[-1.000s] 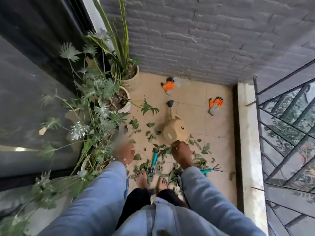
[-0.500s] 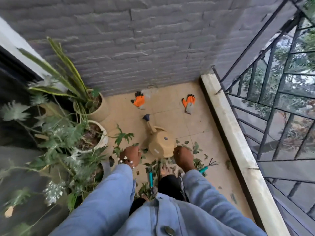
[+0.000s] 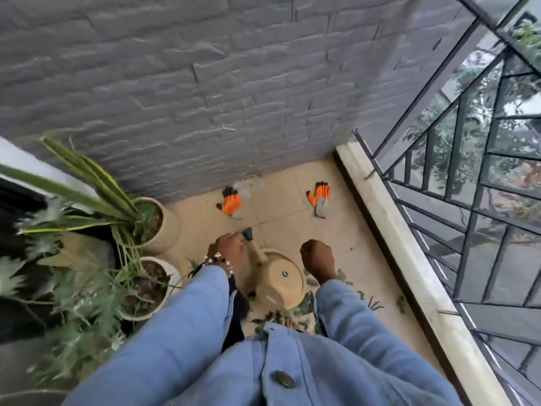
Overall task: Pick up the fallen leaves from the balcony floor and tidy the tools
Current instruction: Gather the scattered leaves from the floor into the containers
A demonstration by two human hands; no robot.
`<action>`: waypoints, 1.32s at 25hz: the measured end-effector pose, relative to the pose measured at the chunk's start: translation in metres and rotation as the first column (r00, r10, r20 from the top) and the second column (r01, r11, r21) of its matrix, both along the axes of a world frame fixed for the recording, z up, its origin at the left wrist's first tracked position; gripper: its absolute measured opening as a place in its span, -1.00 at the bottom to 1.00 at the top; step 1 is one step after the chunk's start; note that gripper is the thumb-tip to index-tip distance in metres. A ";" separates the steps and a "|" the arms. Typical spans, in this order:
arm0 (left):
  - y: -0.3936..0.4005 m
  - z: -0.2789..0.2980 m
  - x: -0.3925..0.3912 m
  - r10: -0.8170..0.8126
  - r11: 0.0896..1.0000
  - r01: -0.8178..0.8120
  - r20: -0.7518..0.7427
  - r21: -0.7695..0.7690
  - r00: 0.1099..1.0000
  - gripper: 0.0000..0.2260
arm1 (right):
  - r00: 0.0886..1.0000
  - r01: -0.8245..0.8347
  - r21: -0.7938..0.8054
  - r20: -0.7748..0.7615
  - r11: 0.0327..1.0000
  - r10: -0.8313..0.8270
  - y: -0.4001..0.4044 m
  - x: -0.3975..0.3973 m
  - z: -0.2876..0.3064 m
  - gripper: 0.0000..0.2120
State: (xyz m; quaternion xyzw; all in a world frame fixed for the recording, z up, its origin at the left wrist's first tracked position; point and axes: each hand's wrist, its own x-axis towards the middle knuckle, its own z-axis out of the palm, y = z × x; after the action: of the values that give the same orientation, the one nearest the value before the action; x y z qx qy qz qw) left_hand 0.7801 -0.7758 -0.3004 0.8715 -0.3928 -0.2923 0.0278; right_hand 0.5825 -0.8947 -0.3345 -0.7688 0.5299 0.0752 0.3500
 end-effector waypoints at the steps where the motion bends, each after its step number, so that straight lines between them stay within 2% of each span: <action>1: -0.009 -0.003 0.008 -0.031 0.999 0.031 -0.005 0.006 1.000 -0.71 | 0.999 0.026 0.013 -0.018 1.000 -0.026 -0.005 0.005 -0.004 -0.80; 7: -0.079 -0.027 0.123 -0.273 0.957 0.277 -0.055 0.083 0.960 -0.72 | 0.932 0.357 0.048 -0.092 0.933 -0.351 -0.043 0.081 -0.021 -0.78; 10: -0.117 -0.017 0.190 -0.407 0.907 0.410 -0.052 0.097 0.912 -0.72 | 0.819 0.569 0.036 -0.116 0.822 -0.562 -0.052 0.119 -0.006 -0.80; 13: -0.162 -0.011 0.248 -0.473 0.877 0.475 -0.040 0.078 0.880 -0.73 | 0.718 0.694 0.023 -0.103 0.720 -0.689 -0.059 0.157 0.010 -0.78; 16: -0.207 -0.004 0.254 -0.538 0.840 0.542 -0.080 0.037 0.839 -0.72 | 0.637 0.770 0.014 -0.076 0.637 -0.768 -0.066 0.161 0.022 -0.77; 18: -0.231 -0.001 0.241 -0.596 0.799 0.602 -0.119 0.015 0.794 -0.72 | 0.504 0.864 0.016 -0.028 0.504 -0.863 -0.067 0.152 0.025 -0.77; 21: -0.269 0.001 0.211 -0.722 0.687 0.727 -0.145 -0.026 0.677 -0.71 | 0.235 0.970 0.046 0.045 0.237 -0.971 -0.053 0.142 0.026 -0.81; 24: -0.308 -0.002 0.177 -0.829 0.546 0.838 -0.152 -0.007 0.539 -0.71 | 0.020 0.998 0.064 0.072 0.024 -0.997 -0.038 0.137 0.020 -0.63; 25: -0.319 -0.004 0.167 -0.852 0.507 0.862 -0.151 0.004 0.502 -0.70 | -0.050 0.994 0.101 0.075 -0.043 -0.996 -0.034 0.134 0.013 -0.62; 27: -0.351 -0.014 0.143 -0.890 0.437 0.899 -0.132 0.031 0.437 -0.70 | -0.205 0.967 0.165 0.049 -0.195 -0.977 -0.035 0.125 0.000 -0.77; 28: -0.362 -0.017 0.135 -0.897 0.421 0.906 -0.131 0.040 0.423 -0.71 | -0.260 0.950 0.190 0.047 -0.246 -0.965 -0.038 0.123 -0.004 -0.81; 30: -0.398 -0.028 0.095 -0.933 0.328 0.942 -0.130 0.072 0.335 -0.70 | -0.363 0.916 0.200 0.040 -0.348 -0.931 -0.053 0.102 -0.019 -0.78; 33: -0.442 -0.032 0.033 -0.984 0.120 0.981 -0.116 0.151 0.138 -0.71 | -0.436 0.877 0.234 0.027 -0.419 -0.899 -0.086 0.068 -0.022 -0.79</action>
State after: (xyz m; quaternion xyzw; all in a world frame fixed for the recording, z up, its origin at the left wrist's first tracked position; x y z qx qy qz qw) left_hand 0.8129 -1.2182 -0.3328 0.3989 -0.8383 -0.2689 -0.2566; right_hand 0.6505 -0.9807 -0.3569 0.0491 0.8849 -0.3098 0.3442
